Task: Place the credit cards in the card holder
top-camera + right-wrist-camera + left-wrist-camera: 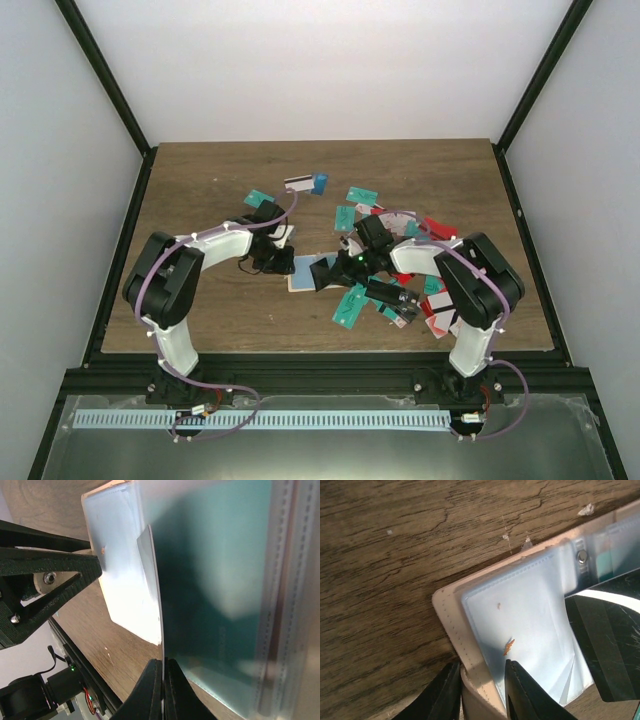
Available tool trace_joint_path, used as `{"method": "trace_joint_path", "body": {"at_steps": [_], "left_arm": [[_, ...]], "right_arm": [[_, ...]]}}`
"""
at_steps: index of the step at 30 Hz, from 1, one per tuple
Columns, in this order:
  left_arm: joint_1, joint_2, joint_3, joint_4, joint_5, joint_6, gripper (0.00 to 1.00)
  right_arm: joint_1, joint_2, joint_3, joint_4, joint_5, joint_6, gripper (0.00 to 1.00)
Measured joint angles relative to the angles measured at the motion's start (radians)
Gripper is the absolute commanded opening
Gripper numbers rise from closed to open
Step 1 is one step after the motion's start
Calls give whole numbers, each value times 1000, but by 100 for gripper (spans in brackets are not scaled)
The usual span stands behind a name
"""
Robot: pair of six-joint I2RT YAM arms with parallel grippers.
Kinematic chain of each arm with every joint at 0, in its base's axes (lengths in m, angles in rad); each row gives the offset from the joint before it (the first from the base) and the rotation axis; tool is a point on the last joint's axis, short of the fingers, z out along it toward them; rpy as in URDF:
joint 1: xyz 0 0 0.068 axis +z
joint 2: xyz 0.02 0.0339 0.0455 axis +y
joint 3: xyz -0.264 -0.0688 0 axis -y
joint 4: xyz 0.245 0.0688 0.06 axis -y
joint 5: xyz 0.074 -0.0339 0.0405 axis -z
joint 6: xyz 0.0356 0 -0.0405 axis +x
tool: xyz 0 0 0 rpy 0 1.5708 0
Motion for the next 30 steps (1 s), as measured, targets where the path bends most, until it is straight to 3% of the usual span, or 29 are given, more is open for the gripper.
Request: {"method": "trace_joint_path", "body": {"at_steps": [21,30], "left_arm": [[2,21,19,-2,13,20,21],[2,21,19,-3,16,22,20]], "right_arm": [[1,87,63,104,-71,-64,1],[-1,119,61,162,-87,-1,1]]}}
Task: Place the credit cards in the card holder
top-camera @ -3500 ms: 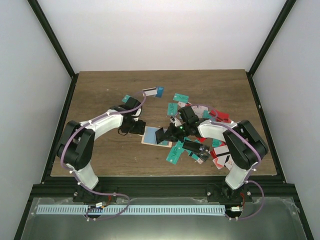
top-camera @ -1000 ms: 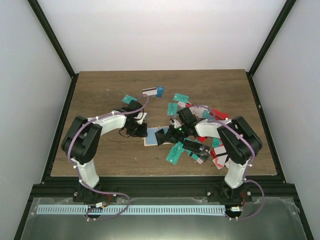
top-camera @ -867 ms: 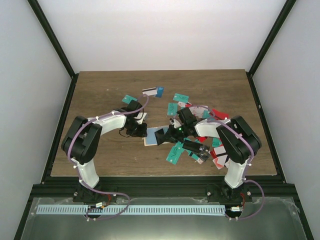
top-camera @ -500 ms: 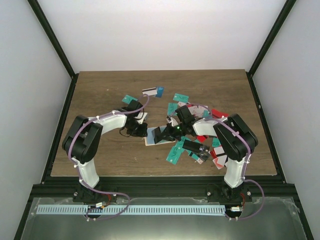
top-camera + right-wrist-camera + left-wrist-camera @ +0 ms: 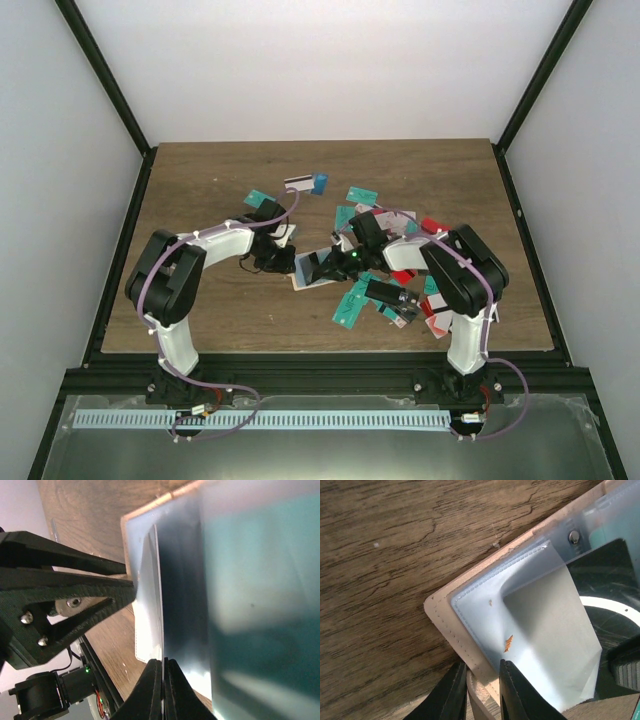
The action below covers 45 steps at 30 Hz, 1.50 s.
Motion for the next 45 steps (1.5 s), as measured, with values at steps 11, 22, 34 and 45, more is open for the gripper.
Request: {"method": "trace_joint_path", "body": {"at_steps": [11,22,34,45], "left_arm": [[0,0,0,-2,-2,2,17],[0,0,-2,0,-3,3,16],[0,-17,-33,36,2,-4,16],[0,-22,-41,46,7,-22,20]], "right_arm": [[0,35,-47,138,-47,74,1],[1,61,-47,188,-51,121,1],[17,84,-47,244,-51,160,1],[29,97,-45,274,-50,182,8]]}}
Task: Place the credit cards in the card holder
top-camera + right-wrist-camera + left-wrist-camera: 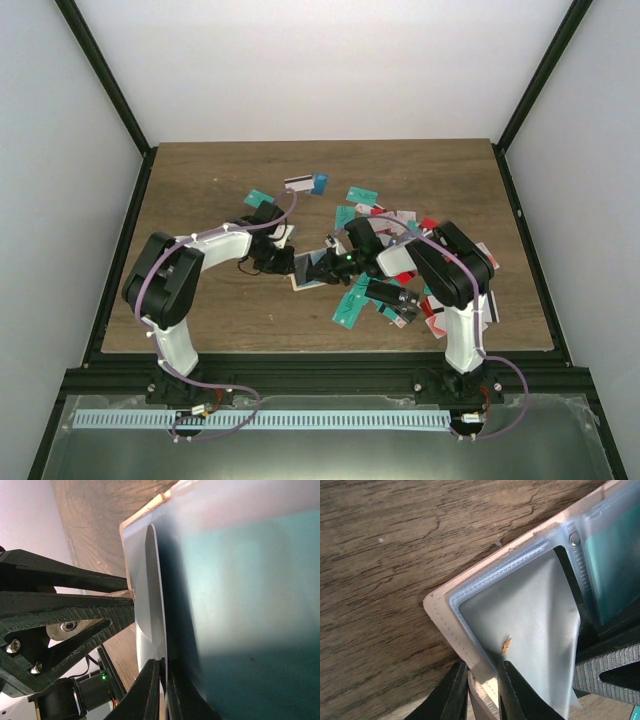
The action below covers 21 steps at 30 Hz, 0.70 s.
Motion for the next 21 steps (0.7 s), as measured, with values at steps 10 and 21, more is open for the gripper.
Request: {"method": "trace_joint_path", "body": {"at_steps": [10,21], "left_arm": [[-2,-5,-4,1,-15,-10,16],[-14,-7,-1,-11,-42,-10,15]], "right_arm": [[27,-21,53,-119,28,-31,38],[45,-106,132,-419,120,-140,67]]}}
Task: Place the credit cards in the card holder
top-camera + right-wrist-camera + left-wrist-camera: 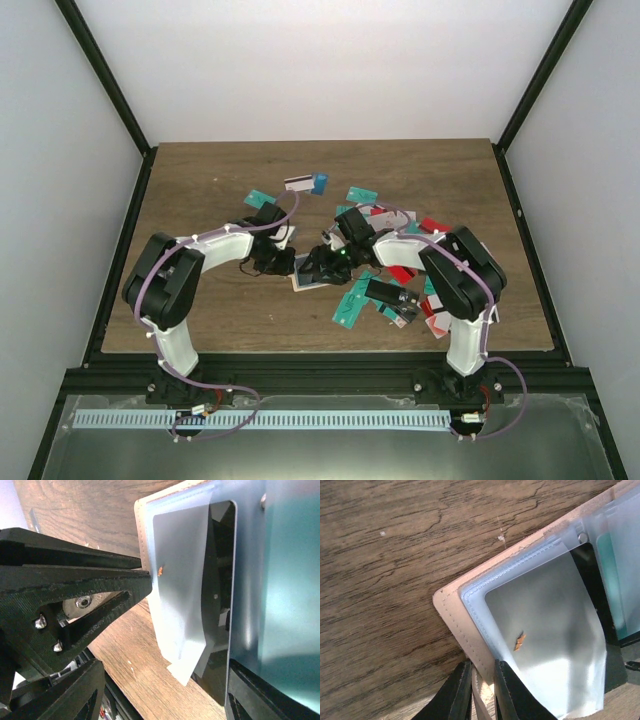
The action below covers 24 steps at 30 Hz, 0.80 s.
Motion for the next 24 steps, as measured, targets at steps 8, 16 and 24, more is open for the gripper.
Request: {"method": "trace_joint_path", "body": {"at_steps": [8,16,24], "left_arm": [[-1,-4,5,-27,-23,5,21],[-2,-58,50,-142,-70,3,36],[-2,-153,68,-173,-33,-31,36]], "right_arm": [[0,-15,83,-158,38,-74,67],[0,-62,131,-262,71,-130,65],[0,-62,153,-319,65,-184,62]]}}
